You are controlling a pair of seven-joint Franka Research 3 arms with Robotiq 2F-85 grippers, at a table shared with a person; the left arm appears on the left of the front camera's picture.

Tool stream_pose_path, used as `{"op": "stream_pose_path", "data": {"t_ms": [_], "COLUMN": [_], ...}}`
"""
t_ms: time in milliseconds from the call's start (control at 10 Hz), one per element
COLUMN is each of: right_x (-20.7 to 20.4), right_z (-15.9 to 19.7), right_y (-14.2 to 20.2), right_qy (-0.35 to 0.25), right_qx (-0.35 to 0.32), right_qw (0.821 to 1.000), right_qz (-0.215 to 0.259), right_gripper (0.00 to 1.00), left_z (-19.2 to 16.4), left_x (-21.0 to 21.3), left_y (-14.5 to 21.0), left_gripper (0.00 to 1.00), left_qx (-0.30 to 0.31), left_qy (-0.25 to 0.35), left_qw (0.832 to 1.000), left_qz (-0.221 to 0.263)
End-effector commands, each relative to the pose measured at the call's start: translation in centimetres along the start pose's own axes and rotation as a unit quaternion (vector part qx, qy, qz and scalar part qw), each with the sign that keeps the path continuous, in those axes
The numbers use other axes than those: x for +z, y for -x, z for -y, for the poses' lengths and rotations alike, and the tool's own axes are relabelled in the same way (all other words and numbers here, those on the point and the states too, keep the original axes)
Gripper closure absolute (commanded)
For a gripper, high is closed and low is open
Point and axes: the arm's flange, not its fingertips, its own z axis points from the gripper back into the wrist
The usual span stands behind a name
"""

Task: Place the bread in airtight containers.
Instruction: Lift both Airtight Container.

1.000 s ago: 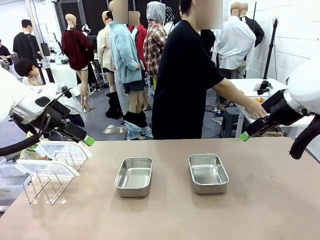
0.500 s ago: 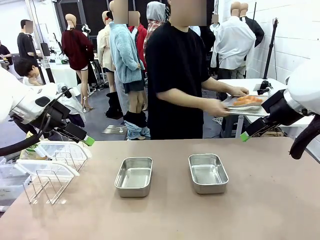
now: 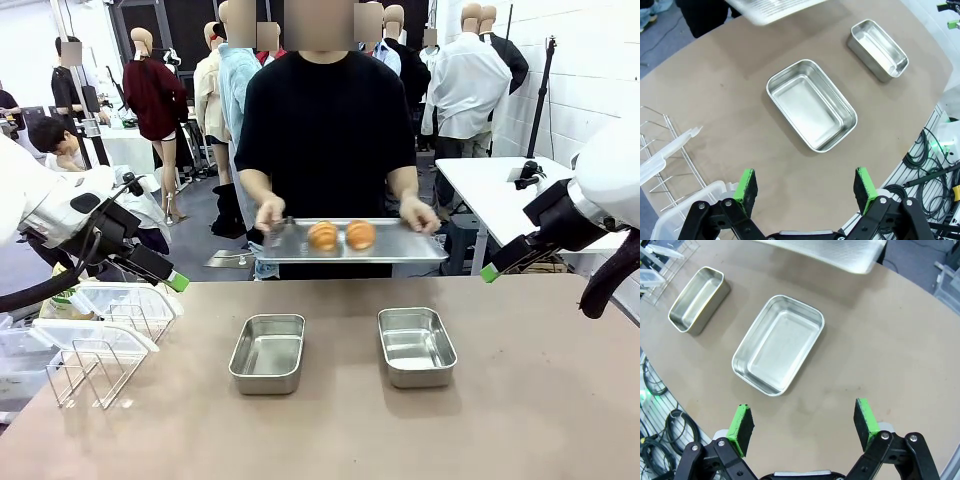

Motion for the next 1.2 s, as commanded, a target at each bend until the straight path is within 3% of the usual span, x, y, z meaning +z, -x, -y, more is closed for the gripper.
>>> {"op": "stream_pose_path", "data": {"t_ms": [0,1100], "right_x": [-0.11,-0.11], "right_z": [-0.11,-0.11], "right_y": [0.30,0.30], "right_qy": [-0.010,-0.010], "right_qx": [-0.002,-0.002], "right_qw": [1.000,1.000], "right_qz": [0.003,0.003], "right_gripper": [0.00,0.00], "left_z": [-0.18,-0.18], "left_x": [0.04,0.04], "left_y": [0.26,0.26], "left_gripper": [0.00,0.00], "left_qx": [-0.005,-0.005], "left_qy": [0.007,0.007], "left_qw": [1.000,1.000], "left_qz": [0.003,0.003]}}
